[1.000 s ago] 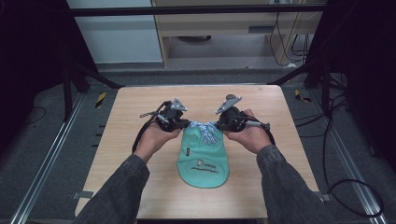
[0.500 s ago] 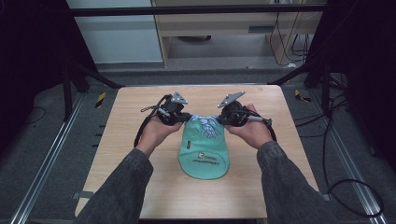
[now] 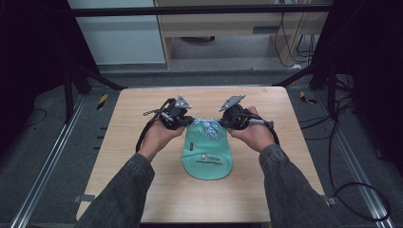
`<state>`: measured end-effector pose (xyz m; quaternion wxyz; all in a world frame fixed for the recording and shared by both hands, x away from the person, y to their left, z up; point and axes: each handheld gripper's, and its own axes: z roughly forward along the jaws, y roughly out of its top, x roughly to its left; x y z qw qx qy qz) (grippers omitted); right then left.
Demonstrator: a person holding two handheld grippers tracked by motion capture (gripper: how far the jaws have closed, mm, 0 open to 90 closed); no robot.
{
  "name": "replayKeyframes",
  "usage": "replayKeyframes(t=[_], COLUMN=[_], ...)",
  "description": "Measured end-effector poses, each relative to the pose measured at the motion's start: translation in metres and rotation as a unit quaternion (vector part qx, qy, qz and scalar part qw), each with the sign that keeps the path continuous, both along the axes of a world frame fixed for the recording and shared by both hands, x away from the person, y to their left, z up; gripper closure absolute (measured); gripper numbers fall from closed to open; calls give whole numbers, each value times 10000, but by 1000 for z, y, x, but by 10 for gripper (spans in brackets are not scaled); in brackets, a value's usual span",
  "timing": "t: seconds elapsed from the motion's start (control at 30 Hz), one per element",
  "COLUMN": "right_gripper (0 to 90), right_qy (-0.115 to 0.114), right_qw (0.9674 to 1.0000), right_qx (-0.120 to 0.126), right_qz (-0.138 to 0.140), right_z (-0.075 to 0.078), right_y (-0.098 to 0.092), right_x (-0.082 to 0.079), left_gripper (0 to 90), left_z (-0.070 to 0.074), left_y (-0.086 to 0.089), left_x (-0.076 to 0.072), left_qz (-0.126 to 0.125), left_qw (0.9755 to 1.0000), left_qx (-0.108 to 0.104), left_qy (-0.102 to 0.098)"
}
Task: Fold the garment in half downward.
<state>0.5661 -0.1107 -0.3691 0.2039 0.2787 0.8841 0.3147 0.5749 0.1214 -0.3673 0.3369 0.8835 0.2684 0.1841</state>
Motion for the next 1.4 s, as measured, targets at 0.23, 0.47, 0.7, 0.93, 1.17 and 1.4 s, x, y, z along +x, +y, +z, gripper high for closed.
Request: replayKeyframes(t=[0.23,0.47,0.7,0.93,1.17,1.4], right_gripper=[847,846,846,846,845,844], right_qy=[-51,-53,-16,32,113,158], right_qw=[10000,9999,9998,9998,9996,9995], right_qx=[-41,-119,-114,-37,-44,-57], right_qz=[48,106,146,192,249,284], right_z=[-6,-15,-24,-32,-44,-54], right_y=[1,1,-1,-5,-5,-2], right_x=[-8,-13,-18,-25,-32,-37], left_gripper=[869,869,869,869,869,869], left_z=[-5,-14,-21,-26,-38,-48], left_y=[-1,1,0,-1,1,4], left_x=[-5,-13,-21,-31,-40,-47], left_qz=[-50,-92,-159,-216,-241,-216], left_qw=[10000,9999,9998,9997,9997,9998], left_qx=[77,75,71,67,54,7], left_qy=[-26,-46,-20,5,29,50])
